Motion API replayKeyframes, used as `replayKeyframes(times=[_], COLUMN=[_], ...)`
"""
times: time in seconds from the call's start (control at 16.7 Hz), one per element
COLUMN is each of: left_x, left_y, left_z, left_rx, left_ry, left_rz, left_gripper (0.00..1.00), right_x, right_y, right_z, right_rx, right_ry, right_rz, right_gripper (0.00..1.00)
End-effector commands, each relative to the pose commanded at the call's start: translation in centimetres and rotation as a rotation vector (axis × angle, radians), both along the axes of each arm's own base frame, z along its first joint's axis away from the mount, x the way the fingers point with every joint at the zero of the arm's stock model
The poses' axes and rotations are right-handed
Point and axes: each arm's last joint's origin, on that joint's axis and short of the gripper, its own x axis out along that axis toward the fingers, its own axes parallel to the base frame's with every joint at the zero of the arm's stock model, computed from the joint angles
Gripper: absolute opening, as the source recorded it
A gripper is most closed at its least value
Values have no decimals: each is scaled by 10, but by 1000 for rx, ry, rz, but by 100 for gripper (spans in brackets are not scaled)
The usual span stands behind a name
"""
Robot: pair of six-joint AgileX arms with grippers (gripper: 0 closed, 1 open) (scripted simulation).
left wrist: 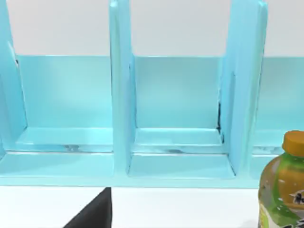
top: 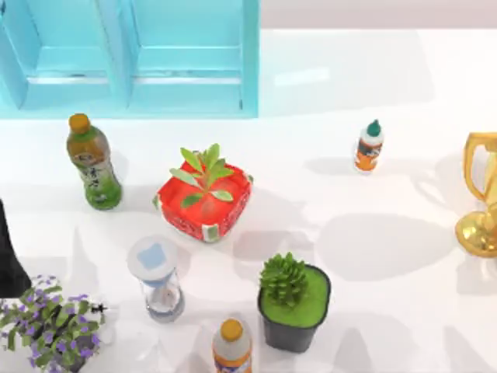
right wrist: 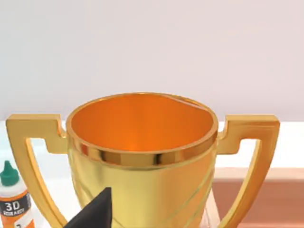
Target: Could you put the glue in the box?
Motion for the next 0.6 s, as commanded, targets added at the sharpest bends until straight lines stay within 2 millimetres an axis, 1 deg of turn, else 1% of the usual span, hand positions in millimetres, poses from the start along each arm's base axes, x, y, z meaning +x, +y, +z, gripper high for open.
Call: replayKeyframes(times=[0.18, 0.3, 0.42, 0.6], left_x=[0, 0, 0, 0], left_y=[0, 0, 0, 0], left_z=[0, 0, 0, 0], left_rx=[0, 0, 0, 0], left_ry=[0, 0, 0, 0], left_rz=[0, 0, 0, 0], left_gripper=[100, 100, 100, 100], right_x=[0, 0, 3, 14], right_y=[0, 2, 4, 9], right_z=[2, 13, 33, 75], right_rx=[-6, -38, -95, -217], right_ry=[3, 20, 50, 113], right_rz=[6, 33, 82, 190], right_gripper=[100, 100, 100, 100])
